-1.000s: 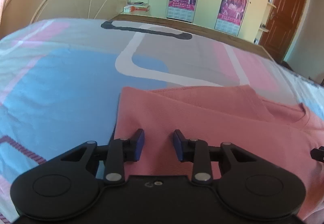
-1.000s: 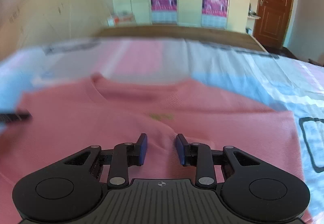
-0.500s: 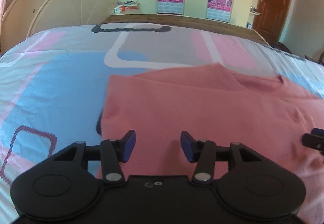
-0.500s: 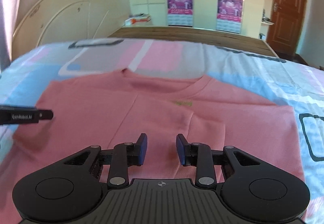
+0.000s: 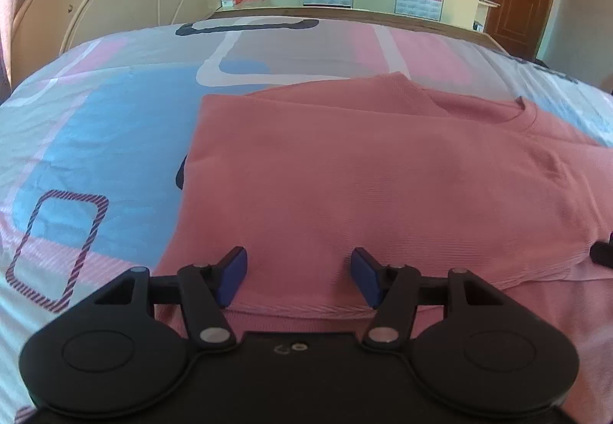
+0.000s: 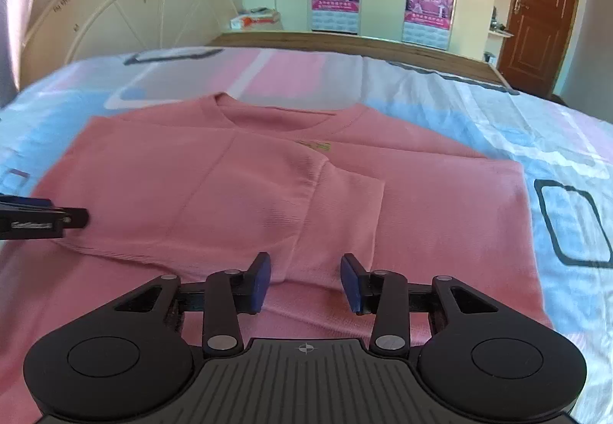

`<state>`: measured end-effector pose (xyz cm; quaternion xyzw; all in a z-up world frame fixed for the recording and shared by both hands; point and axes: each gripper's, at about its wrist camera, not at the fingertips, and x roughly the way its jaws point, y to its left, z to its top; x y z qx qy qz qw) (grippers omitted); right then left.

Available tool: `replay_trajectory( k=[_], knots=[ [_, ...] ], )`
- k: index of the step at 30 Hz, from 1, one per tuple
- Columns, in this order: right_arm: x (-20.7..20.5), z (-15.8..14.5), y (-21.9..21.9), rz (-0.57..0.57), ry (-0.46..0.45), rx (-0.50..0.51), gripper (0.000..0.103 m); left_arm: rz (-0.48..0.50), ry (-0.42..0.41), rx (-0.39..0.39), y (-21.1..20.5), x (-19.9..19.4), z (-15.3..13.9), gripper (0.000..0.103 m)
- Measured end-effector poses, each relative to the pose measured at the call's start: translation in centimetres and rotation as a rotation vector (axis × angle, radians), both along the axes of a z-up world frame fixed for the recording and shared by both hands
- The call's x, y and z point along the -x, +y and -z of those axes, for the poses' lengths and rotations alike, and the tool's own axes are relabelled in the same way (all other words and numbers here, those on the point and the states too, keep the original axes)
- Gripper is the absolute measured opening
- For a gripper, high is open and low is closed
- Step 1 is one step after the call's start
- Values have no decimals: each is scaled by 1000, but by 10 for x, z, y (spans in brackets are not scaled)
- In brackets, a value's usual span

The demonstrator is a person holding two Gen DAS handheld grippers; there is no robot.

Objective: Fold small clothes

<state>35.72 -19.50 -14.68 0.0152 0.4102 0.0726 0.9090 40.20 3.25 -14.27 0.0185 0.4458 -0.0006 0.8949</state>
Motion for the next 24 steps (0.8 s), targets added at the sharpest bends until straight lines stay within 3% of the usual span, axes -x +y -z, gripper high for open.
replay_trajectory(
  k=[8, 14, 18, 24],
  knots=[
    [29, -11, 7, -72, -12, -46, 40, 83, -12, 42, -33, 39, -14, 60],
    [41, -2, 25, -135, 25, -65, 40, 168, 22, 15, -63, 60, 1, 60],
    [52, 15, 19, -161, 69, 12, 40, 132, 17, 10, -55, 73, 12, 69],
    [77, 21, -25, -98, 55, 47, 40, 72, 21, -7, -34, 87, 11, 73]
  ],
)
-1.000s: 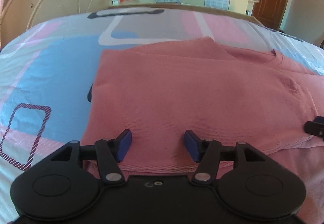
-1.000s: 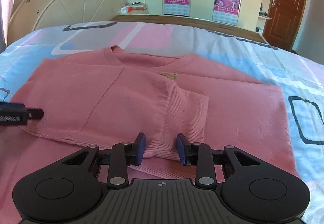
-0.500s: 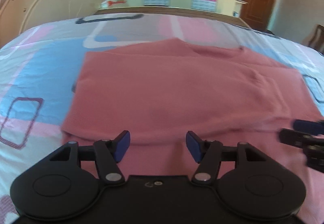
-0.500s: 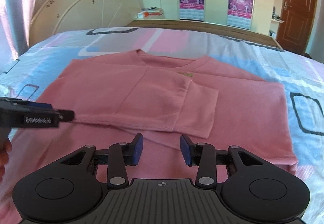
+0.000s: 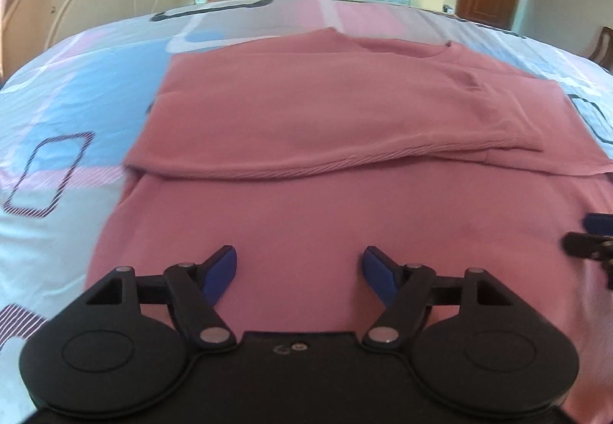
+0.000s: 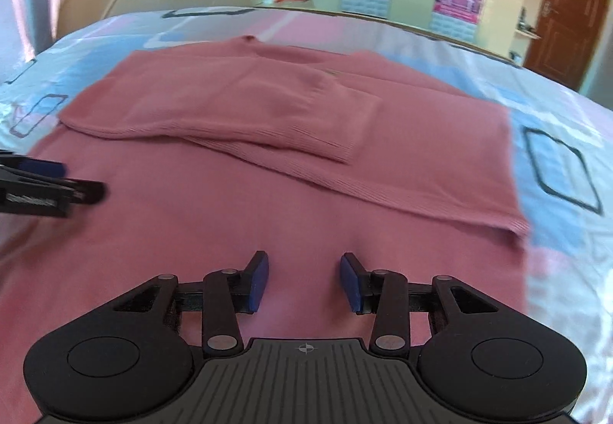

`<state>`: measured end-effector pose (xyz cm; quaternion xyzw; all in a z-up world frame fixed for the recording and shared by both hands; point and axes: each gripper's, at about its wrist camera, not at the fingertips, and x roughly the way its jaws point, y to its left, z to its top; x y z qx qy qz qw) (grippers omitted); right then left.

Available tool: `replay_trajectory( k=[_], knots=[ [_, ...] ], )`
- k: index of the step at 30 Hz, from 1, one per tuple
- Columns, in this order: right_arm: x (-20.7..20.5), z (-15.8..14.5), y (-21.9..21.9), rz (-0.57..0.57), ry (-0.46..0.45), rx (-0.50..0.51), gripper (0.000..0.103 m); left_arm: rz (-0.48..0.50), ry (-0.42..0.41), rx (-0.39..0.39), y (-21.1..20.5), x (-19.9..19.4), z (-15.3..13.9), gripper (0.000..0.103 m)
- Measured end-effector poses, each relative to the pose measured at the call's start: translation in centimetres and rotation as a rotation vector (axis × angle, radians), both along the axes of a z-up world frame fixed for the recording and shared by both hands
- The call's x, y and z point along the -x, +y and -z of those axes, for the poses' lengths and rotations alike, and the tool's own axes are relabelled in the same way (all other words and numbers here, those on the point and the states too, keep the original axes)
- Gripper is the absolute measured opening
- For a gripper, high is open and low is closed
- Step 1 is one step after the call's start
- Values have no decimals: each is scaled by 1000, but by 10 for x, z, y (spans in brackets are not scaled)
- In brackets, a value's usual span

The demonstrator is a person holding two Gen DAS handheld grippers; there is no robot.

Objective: Fold small clothes

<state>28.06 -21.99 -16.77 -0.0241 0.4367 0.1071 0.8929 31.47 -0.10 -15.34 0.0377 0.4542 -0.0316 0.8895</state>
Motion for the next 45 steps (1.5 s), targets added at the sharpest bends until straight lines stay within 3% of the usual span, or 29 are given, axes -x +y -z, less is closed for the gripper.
replay_trajectory(
  k=[5, 11, 15, 25, 28, 32, 37, 41, 45],
  knots=[
    [10, -12, -1, 12, 7, -60, 40, -34, 15, 5, 4, 9, -8, 68],
    [26, -27, 44, -66, -3, -138, 40, 20, 4, 33, -9, 29, -23, 67],
    [39, -18, 65, -71, 22, -114, 40, 61, 31, 3, -17, 38, -12, 67],
    [83, -11, 38, 99, 45, 5, 40, 77, 28, 10, 15, 64, -6, 72],
    [97, -20, 42, 125, 31, -32, 40, 80, 31, 17, 21, 74, -9, 71],
    [117, -13, 57, 109, 60, 33, 40, 99, 26, 2, 27, 88, -10, 71],
    [143, -26, 53, 164, 26, 8, 40, 103, 24, 10, 43, 107, -15, 71],
    [159, -15, 52, 169, 68, 62, 40, 102, 32, -3, 62, 126, -12, 73],
    [176, -26, 47, 210, 44, 32, 40, 94, 34, -8, 77, 144, -12, 74]
  ],
)
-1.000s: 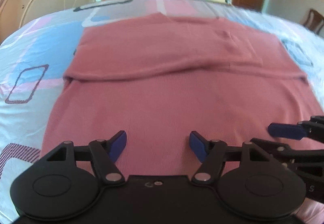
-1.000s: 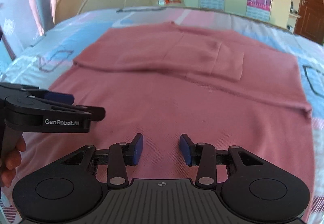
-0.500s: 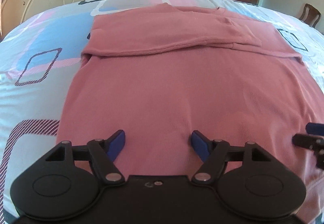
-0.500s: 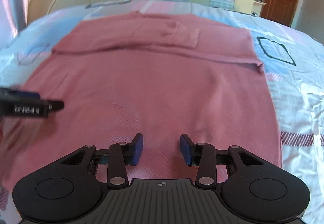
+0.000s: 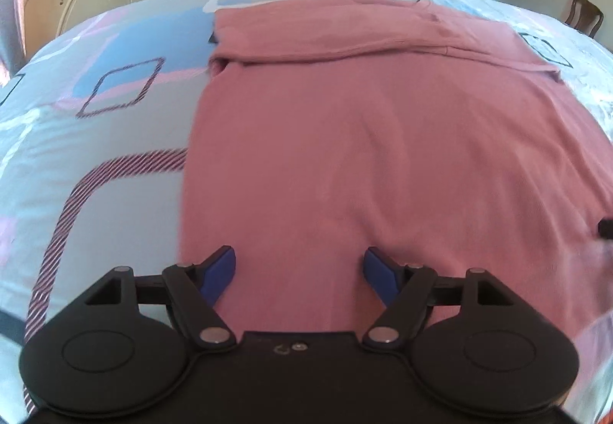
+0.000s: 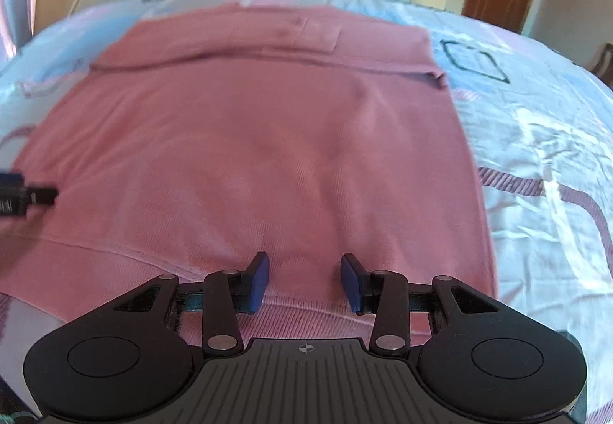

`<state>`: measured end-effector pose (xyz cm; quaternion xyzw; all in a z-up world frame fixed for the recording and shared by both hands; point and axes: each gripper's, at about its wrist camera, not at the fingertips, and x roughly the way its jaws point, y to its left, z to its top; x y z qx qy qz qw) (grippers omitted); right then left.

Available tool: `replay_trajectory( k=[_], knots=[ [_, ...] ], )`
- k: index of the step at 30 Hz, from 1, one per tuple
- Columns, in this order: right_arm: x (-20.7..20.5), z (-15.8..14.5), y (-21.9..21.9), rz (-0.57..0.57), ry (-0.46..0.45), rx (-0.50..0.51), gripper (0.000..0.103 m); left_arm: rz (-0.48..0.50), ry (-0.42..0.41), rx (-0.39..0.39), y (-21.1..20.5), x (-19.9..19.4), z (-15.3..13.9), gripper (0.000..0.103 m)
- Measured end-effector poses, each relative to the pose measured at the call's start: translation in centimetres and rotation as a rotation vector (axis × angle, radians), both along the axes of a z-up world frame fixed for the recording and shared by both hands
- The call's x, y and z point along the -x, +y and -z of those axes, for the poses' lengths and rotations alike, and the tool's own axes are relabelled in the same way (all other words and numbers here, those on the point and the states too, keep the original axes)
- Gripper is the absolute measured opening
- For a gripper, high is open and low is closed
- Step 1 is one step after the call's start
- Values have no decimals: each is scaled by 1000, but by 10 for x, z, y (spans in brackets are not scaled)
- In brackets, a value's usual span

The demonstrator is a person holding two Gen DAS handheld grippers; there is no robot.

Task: Fold small clothes
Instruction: 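Lift both tools away from the folded sweatshirt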

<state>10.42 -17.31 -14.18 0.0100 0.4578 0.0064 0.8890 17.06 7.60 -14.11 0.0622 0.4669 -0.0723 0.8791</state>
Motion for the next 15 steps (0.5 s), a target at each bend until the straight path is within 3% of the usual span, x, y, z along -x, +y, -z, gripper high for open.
replay_trajectory(
  k=[3, 7, 8, 11, 15],
  knots=[
    [8, 4, -1, -8, 27, 69, 40, -15, 1, 4, 11, 9, -3, 73],
    [21, -8, -16, 35, 5, 56, 41, -60, -1, 14, 30, 18, -9, 73],
    [25, -11, -20, 46, 0, 70, 43, -69, 7, 22, 35, 19, -10, 73],
    [34, -14, -38, 96, 2, 84, 64, -95, 30, 43, 45, 21, -9, 73],
    [42, -10, -59, 157, 25, 99, 64, -112, 53, 58, 52, 26, -7, 73]
  ],
)
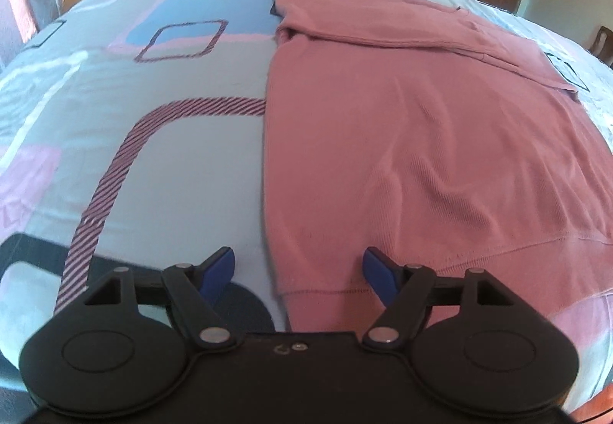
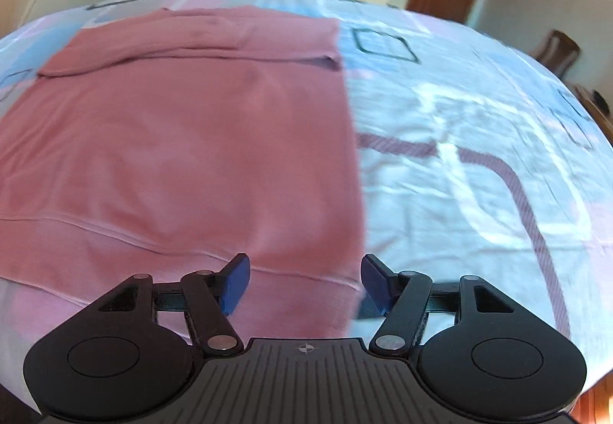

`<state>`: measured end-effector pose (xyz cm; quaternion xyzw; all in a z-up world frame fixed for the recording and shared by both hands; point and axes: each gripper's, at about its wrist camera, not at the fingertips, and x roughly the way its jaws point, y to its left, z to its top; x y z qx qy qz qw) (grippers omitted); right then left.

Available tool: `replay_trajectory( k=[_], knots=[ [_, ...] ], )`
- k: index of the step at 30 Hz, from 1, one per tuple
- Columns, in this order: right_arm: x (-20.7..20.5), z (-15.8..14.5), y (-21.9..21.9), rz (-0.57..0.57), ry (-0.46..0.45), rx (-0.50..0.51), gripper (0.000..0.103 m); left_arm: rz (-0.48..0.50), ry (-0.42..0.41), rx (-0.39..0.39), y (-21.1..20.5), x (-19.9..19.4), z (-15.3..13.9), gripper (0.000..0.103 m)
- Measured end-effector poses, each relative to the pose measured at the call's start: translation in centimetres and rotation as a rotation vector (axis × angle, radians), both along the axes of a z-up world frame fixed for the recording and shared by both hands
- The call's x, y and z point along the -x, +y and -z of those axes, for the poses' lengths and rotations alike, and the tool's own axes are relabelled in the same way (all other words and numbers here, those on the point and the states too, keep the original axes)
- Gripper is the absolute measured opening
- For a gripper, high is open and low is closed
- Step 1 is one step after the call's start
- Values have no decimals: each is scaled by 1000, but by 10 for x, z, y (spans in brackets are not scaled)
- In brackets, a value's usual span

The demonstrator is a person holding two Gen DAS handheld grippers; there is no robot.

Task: Fold small clothes
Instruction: 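Lift both tools away from the folded sweatshirt, then close both tools on the sweatshirt hem, one at each hem corner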

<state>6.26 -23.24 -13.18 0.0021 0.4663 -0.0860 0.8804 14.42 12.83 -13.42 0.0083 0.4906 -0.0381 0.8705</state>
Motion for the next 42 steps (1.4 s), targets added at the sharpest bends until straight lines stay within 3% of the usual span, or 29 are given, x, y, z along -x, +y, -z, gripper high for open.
replay_trajectory(
  k=[10, 15, 17, 20, 22, 24, 27, 32, 36, 41, 42],
  knots=[
    [10, 9, -21, 73, 41, -134, 64, 17, 53, 68, -9, 9, 2, 71],
    [12, 9, -20, 63, 42, -144, 63, 21, 46, 72, -16, 12, 4, 68],
    [12, 9, -20, 61, 42, -150, 63, 20, 41, 84, -15, 13, 4, 59],
    [12, 8, -21, 52, 40, -184, 46, 19, 40, 117, -13, 15, 1, 35],
    [11, 6, -18, 37, 42, -179, 40, 21, 47, 142, -11, 14, 0, 19],
    [11, 5, -17, 31, 43, -196, 25, 28, 63, 170, -10, 13, -1, 13],
    [10, 2, -14, 12, 48, -214, 16, 35, 82, 206, -8, 8, -3, 9],
    [10, 1, -16, 12, 46, -210, 16, 59, 94, 209, -5, 6, -4, 9],
    [15, 3, -20, 43, 50, -186, 46, 23, 138, 238, 3, 9, 1, 17],
    [18, 7, -26, 64, 68, -245, 47, 32, 148, 274, 4, 9, 3, 10],
    [17, 6, -27, 67, 70, -255, 39, 37, 144, 276, 3, 8, 2, 9]
  ],
)
